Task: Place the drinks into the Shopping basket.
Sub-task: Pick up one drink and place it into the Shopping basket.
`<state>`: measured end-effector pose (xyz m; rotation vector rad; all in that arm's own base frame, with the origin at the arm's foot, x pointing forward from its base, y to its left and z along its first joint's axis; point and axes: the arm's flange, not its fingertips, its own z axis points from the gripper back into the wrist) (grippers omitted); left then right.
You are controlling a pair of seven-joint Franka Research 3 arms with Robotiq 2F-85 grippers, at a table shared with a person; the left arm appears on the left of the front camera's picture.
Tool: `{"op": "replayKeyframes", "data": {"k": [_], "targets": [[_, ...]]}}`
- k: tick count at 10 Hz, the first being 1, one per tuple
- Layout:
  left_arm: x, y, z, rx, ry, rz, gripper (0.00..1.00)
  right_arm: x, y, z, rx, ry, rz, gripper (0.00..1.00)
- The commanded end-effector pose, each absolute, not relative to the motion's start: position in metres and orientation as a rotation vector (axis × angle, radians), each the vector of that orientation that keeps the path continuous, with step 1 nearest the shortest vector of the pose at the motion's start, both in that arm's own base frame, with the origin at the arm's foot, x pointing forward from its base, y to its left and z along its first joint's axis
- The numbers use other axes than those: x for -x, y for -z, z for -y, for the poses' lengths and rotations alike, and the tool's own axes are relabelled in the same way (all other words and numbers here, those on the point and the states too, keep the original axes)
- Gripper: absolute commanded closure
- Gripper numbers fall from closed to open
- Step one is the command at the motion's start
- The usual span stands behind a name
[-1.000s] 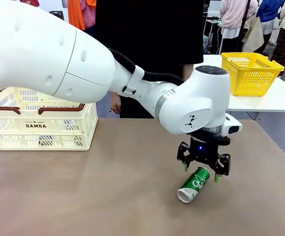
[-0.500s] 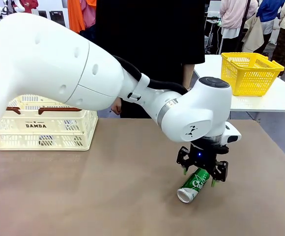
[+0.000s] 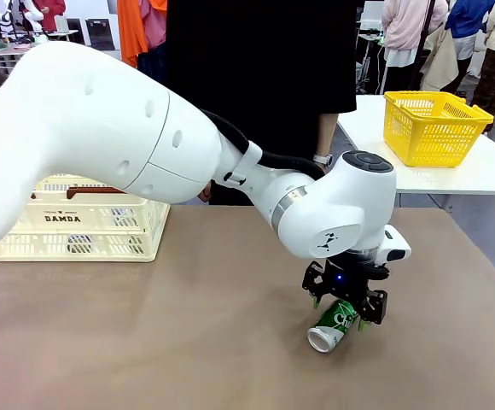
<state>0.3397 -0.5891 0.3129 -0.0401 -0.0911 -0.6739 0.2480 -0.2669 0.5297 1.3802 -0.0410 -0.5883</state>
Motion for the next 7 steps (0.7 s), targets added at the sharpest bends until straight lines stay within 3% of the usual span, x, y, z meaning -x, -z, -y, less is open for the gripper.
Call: {"op": "replayKeyframes", "data": {"k": [1, 2, 3, 7], "targets": [[-0.338, -0.31, 0.582, 0.034, 0.694, 0.114, 0.33, -0.247, -0.53, 0.263, -1.392, 0.581, 0.06, 0.0], [-0.338, -0.309, 0.58, 0.036, 0.689, 0.11, 0.91, -0.247, -0.53, 0.263, -1.392, 0.581, 0.06, 0.0], [-0.338, -0.309, 0.579, 0.045, 0.69, 0.103, 1.0, -0.247, -0.53, 0.263, -1.392, 0.581, 0.06, 0.0], [-0.327, -0.336, 0.56, 0.106, 0.713, 0.133, 1.0, -0.247, -0.53, 0.263, -1.392, 0.581, 0.06, 0.0]]}}
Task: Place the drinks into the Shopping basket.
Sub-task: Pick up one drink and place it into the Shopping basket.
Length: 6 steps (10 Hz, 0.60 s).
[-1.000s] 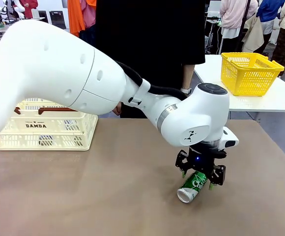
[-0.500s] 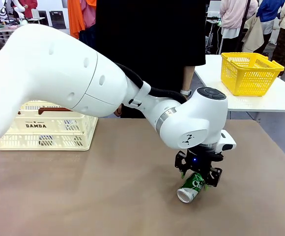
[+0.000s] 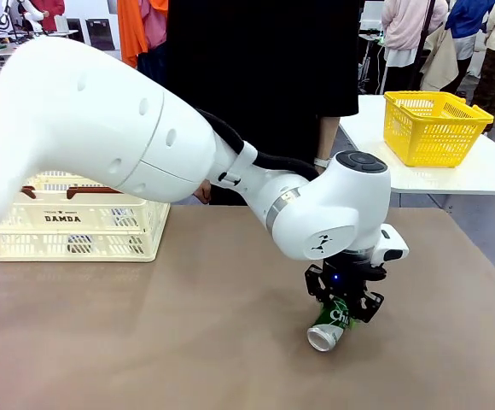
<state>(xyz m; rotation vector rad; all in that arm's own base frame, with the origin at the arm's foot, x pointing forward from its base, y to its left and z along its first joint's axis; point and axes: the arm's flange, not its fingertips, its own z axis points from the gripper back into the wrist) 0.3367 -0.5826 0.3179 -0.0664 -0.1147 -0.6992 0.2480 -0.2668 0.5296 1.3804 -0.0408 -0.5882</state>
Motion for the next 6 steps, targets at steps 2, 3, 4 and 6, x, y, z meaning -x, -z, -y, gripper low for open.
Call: {"op": "replayKeyframes", "data": {"k": [2, 3, 4, 6], "targets": [[-0.341, -0.405, 0.517, 0.166, 0.686, 0.184, 1.0, -0.247, -0.53, 0.263, -1.392, 0.581, 0.06, 0.0], [-0.353, -0.451, 0.486, 0.187, 0.708, 0.164, 1.0, -0.247, -0.53, 0.263, -1.392, 0.581, 0.06, 0.0], [-0.363, -0.498, 0.454, 0.192, 0.844, 0.076, 1.0, -0.247, -0.53, 0.263, -1.392, 0.581, 0.06, 0.0], [-0.371, -0.574, 0.386, 0.18, 0.752, 0.194, 1.0, -0.247, -0.53, 0.263, -1.392, 0.581, 0.06, 0.0]]}}
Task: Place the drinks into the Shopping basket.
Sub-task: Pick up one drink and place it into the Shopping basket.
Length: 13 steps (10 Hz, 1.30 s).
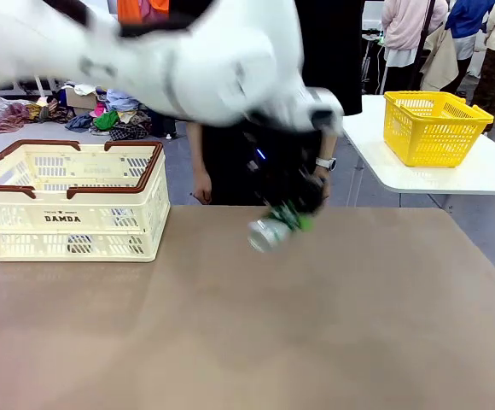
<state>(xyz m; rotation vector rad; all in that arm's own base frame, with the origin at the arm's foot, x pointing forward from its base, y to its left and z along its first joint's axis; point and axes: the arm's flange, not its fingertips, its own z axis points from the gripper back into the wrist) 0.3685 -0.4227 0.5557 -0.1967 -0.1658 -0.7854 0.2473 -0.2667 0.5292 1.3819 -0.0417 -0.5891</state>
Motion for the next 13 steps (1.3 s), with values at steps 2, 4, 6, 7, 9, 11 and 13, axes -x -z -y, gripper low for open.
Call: {"op": "replayKeyframes", "data": {"k": [2, 4, 6, 7, 9, 11, 13], "targets": [[-0.38, -0.615, 0.305, 0.147, 0.55, 0.284, 1.0, -0.247, -0.53, 0.263, -1.392, 0.581, 0.06, 0.0], [-0.4, -0.615, 0.199, 0.158, 0.22, 0.348, 1.0, -0.247, -0.53, 0.263, -1.392, 0.581, 0.06, 0.0], [-0.398, -0.583, 0.137, 0.323, 0.064, 0.391, 1.0, -0.247, -0.53, 0.263, -1.392, 0.581, 0.06, 0.0], [-0.392, -0.57, 0.115, 0.313, -0.005, 0.373, 1.0, -0.247, -0.53, 0.263, -1.392, 0.581, 0.06, 0.0], [-0.379, -0.561, 0.086, 0.393, -0.116, 0.361, 1.0, -0.247, -0.53, 0.263, -1.392, 0.581, 0.06, 0.0], [-0.403, -0.562, 0.091, 0.29, -0.025, 0.324, 1.0, -0.247, -0.53, 0.263, -1.392, 0.581, 0.06, 0.0], [-0.403, -0.562, 0.091, 0.29, -0.025, 0.324, 1.0, -0.247, -0.53, 0.263, -1.392, 0.581, 0.06, 0.0]]}}
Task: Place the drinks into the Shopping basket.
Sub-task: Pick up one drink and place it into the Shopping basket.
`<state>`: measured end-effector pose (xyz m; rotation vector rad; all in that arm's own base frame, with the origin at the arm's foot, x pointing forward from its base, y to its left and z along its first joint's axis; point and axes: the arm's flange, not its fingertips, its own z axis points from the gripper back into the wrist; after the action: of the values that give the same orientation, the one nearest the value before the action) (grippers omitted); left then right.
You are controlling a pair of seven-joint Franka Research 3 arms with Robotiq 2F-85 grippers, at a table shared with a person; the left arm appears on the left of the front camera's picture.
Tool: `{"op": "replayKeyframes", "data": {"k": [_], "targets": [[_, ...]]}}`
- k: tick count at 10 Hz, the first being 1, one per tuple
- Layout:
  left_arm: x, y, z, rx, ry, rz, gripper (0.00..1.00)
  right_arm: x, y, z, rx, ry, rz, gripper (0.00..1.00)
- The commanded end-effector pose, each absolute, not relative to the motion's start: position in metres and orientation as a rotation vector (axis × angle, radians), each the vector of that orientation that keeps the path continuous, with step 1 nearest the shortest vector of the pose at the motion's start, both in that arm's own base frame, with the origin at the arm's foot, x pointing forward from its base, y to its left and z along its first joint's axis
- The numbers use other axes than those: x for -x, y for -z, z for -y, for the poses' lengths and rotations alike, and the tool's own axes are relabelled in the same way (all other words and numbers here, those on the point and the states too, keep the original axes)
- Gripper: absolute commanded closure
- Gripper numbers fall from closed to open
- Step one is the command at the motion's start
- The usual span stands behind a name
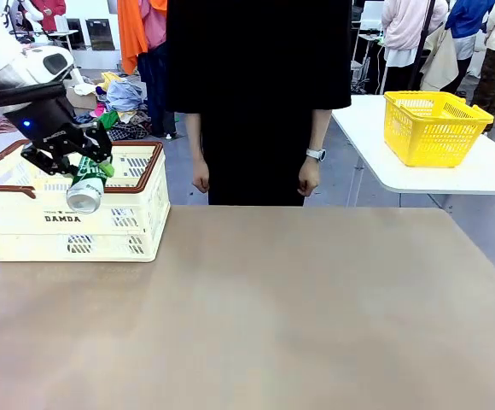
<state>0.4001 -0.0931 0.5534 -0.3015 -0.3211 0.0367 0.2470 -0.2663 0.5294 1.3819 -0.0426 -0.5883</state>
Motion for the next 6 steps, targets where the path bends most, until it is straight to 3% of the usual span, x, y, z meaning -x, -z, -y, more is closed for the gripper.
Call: {"op": "replayKeyframes", "data": {"k": [1, 3, 6], "targets": [[-0.403, -0.562, 0.091, 0.29, -0.025, 0.324, 1.0, -0.247, -0.53, 0.263, -1.392, 0.581, 0.06, 0.0], [-0.402, -0.555, 0.094, 0.3, -0.034, 0.322, 1.0, -0.247, -0.53, 0.263, -1.392, 0.581, 0.06, 0.0], [-0.469, -0.579, 0.056, 0.174, -0.053, 0.361, 1.0, -0.247, -0.53, 0.263, -1.392, 0.581, 0.06, 0.0]]}}
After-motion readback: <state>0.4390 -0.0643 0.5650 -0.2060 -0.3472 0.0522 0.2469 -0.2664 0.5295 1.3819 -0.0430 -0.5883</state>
